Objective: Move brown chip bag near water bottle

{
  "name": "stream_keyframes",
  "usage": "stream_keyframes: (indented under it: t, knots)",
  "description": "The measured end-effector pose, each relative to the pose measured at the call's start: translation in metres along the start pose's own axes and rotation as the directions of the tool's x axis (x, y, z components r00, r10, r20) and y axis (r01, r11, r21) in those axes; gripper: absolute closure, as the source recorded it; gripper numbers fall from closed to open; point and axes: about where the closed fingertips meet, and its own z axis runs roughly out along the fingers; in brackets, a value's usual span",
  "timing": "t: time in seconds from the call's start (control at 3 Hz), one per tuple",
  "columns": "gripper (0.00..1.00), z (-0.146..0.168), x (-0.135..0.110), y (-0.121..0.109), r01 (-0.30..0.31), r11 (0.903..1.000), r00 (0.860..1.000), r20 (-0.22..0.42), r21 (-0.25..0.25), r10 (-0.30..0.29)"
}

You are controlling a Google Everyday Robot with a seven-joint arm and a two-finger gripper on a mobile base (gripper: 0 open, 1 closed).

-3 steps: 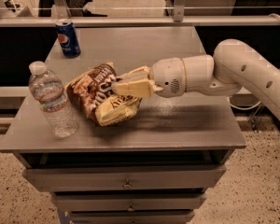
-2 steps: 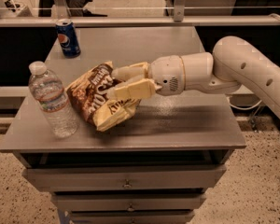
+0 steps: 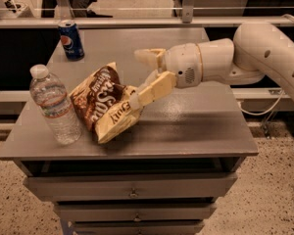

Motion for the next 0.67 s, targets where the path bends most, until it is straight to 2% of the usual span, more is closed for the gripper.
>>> stream_keyframes:
  t: [0.33, 0.67]
  knots:
    - [0.0, -0.037, -0.035, -0.012, 0.09, 0.9943, 0.994, -0.072, 0.058, -0.086]
    - [0.0, -0.053, -0.055, -0.018, 0.129, 0.9875, 0.99, -0.062, 0.091, -0.124]
